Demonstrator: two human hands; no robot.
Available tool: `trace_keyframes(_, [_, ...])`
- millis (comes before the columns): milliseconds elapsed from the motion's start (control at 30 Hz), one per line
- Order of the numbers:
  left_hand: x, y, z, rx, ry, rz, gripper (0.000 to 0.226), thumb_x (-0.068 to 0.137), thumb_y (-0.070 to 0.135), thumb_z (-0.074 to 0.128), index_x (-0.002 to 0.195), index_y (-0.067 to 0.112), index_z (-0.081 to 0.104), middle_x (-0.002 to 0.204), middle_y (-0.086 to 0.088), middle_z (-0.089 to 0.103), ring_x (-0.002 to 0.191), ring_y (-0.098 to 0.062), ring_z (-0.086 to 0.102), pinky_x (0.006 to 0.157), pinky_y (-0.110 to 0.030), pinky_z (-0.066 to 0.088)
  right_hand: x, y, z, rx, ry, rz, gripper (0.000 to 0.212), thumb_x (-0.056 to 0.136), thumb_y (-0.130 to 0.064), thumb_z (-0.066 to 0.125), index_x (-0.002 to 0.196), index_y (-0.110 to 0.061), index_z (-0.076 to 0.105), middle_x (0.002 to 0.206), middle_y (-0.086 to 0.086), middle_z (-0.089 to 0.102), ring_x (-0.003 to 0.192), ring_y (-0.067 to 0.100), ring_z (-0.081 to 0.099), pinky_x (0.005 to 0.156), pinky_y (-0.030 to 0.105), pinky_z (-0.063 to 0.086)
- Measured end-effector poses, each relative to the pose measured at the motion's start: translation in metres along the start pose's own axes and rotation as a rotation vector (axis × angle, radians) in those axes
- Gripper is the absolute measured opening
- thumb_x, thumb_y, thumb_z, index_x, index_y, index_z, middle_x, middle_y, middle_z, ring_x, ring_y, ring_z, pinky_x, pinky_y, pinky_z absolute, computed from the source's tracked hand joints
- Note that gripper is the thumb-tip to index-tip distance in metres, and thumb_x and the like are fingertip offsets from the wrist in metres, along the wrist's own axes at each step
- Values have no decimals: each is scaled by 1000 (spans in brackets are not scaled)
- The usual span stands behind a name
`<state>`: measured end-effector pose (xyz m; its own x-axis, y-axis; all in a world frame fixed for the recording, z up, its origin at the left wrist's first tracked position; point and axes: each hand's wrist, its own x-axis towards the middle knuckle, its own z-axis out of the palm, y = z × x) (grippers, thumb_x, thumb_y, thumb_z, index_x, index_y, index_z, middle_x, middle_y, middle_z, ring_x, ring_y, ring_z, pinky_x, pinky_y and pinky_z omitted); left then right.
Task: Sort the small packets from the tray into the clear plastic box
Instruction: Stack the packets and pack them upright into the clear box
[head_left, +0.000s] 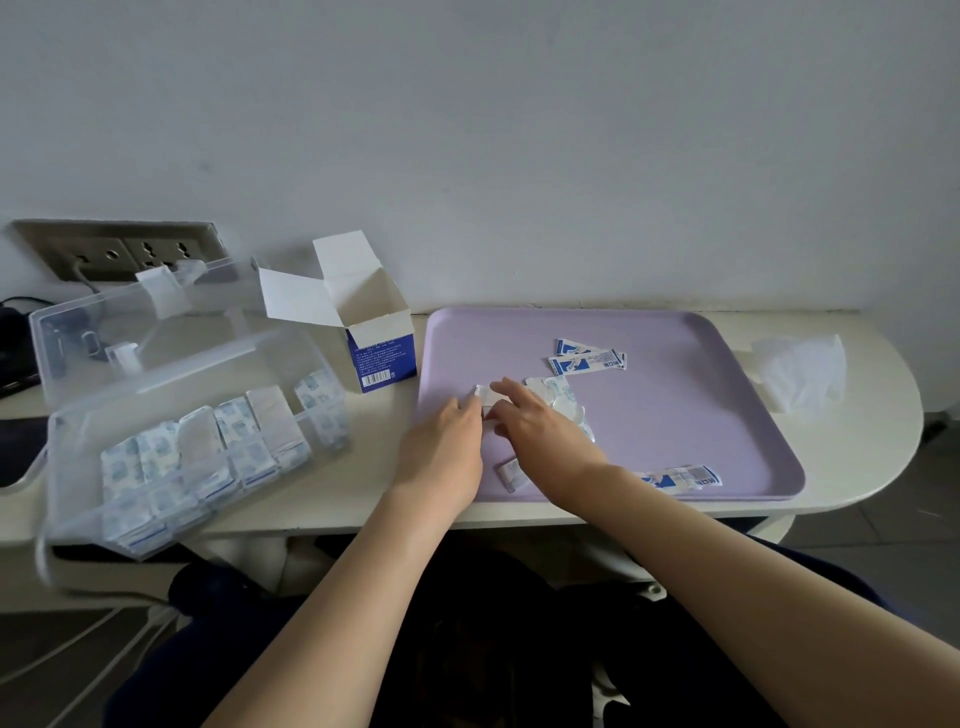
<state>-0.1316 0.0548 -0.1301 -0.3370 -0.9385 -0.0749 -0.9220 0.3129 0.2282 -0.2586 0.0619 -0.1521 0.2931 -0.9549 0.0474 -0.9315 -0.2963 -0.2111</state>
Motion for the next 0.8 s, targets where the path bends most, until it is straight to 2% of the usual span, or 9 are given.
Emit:
trace_keyframes(33, [-1, -2, -1, 9, 4, 4, 36, 100, 14, 35, 136, 15, 34, 122, -5, 53, 102, -24, 59, 78, -31, 47, 1, -2, -2, -26, 43, -23, 34, 87, 8, 52, 119, -3, 54, 137, 9, 40, 129, 21, 41, 95, 23, 39])
trace_keyframes(100, [-4, -5, -4, 29, -6, 17, 30, 101, 15, 35, 132, 14, 35, 115, -6, 56, 94, -24, 61, 70, -30, 44, 1, -7, -5, -31, 126, -54, 31, 73, 8, 69, 101, -3, 63, 114, 11, 58, 104, 27, 59, 81, 28, 49])
trace_keyframes(167, [-8, -9, -7, 19, -44, 23, 25, 102, 18, 32, 126, 13, 36, 104, -7, 58, 81, -23, 58, 64, -30, 40, -1, -11, -7, -69, 152, -72, 32, 68, 2, 77, 95, -6, 63, 96, 8, 63, 87, 26, 63, 70, 28, 51])
trace_keyframes(300, [-18, -20, -15, -43, -93, 26, 22, 101, 15, 33, 122, 14, 36, 85, -3, 49, 69, -21, 51, 57, -28, 38, -5, -21, -15, -32, 61, -117, 24, 95, -9, 49, 118, -10, 45, 114, 6, 54, 100, 23, 56, 70, 28, 40])
trace_keyframes(433, [-30, -25, -27, -45, -146, 84, 36, 101, 18, 34, 137, 16, 27, 88, 1, 45, 57, -9, 41, 44, -19, 30, -7, -30, -23, 4, 3, -166, 35, 98, -11, 42, 132, -11, 34, 125, 8, 45, 110, 23, 50, 86, 33, 46])
trace_keyframes(533, [-42, -28, -30, -57, -169, 127, 40, 102, 19, 33, 140, 17, 24, 89, 2, 44, 58, -10, 42, 48, -20, 29, -9, -36, -27, 32, -33, -176, 37, 97, -7, 42, 132, -14, 34, 125, 6, 45, 109, 22, 51, 88, 34, 47])
trace_keyframes(633, [-51, -37, -33, 41, -136, 138, 40, 101, 14, 33, 140, 16, 25, 94, -1, 51, 67, -15, 45, 58, -23, 34, -10, -43, -26, 39, -40, -185, 29, 99, -18, 41, 129, -18, 38, 124, 3, 51, 106, 20, 56, 81, 29, 43])
trace_keyframes(700, [-56, -45, -37, 94, -89, 140, 36, 99, 9, 33, 134, 16, 30, 101, -3, 58, 67, -17, 45, 56, -24, 33, -12, -51, -27, 44, -45, -177, 30, 100, -20, 39, 131, -18, 38, 125, 2, 52, 105, 21, 57, 79, 28, 42])
trace_keyframes(800, [-63, -61, -45, 96, 23, 131, 12, 98, 12, 37, 105, 21, 38, 90, 0, 60, 63, -18, 45, 52, -26, 29, -14, -62, -28, 58, -48, -167, 31, 98, -11, 37, 129, -16, 39, 122, 3, 54, 102, 22, 58, 74, 28, 39])
